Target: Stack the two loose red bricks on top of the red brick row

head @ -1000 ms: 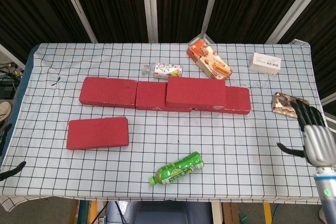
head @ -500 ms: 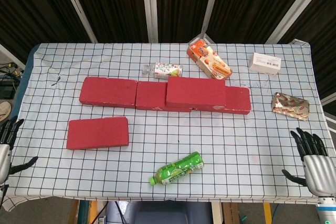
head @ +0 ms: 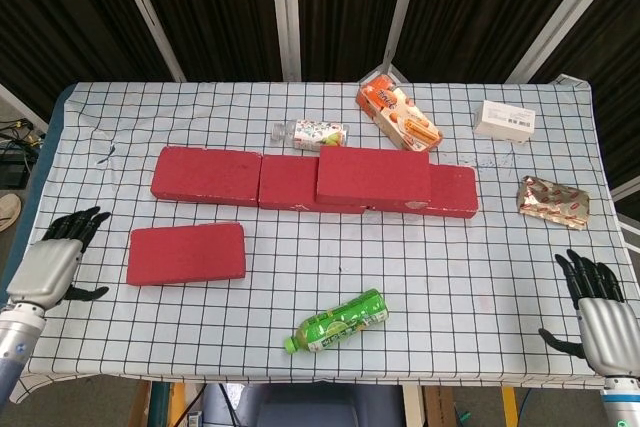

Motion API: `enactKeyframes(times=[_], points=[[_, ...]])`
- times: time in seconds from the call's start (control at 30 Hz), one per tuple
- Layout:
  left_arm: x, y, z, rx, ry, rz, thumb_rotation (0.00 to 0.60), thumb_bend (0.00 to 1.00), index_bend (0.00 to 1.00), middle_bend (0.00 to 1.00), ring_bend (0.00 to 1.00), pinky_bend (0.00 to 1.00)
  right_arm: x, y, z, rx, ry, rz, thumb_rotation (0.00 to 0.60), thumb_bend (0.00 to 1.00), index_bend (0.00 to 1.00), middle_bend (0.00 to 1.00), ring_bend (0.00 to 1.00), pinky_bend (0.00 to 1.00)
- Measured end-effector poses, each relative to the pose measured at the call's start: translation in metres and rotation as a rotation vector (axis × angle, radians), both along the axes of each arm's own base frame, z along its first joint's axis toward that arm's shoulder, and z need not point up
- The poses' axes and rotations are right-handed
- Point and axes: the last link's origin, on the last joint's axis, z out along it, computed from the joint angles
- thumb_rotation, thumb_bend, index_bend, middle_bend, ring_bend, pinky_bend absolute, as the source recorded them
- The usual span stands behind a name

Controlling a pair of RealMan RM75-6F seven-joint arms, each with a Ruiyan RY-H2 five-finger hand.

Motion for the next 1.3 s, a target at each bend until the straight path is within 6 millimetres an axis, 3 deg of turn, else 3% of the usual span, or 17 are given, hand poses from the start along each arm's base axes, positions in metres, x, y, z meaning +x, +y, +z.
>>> enactKeyframes(times=[0.17,0.37,0.57,1.3], points=[[0.012,0.020,-0.013,-0.051,0.088,0.005,0.600,0.00,0.00,0.00,0.00,0.00,0.000,-0.002,-0.001,0.004,0.005,-0.020,0.600,0.17,0.00,0.00,0.00,0.00],[0.022,0.036,-0.048,-0.089,0.037,0.019,0.600,0.00,0.00,0.00,0.00,0.00,-0.001,-0.002,0.001,0.000,0.003,-0.031,0.600,0.17,0.00,0.00,0.00,0.00],[0.020,0.045,-0.068,-0.112,0.023,0.023,0.600,0.00,0.00,0.00,0.00,0.00,-0.002,-0.001,0.002,-0.001,0.003,-0.040,0.600,0.17,0.00,0.00,0.00,0.00],[0.017,0.058,-0.099,-0.165,0.033,0.039,0.600,0.00,0.00,0.00,0.00,0.00,-0.004,-0.004,0.001,0.020,0.003,-0.069,0.600,0.17,0.00,0.00,0.00,0.00]])
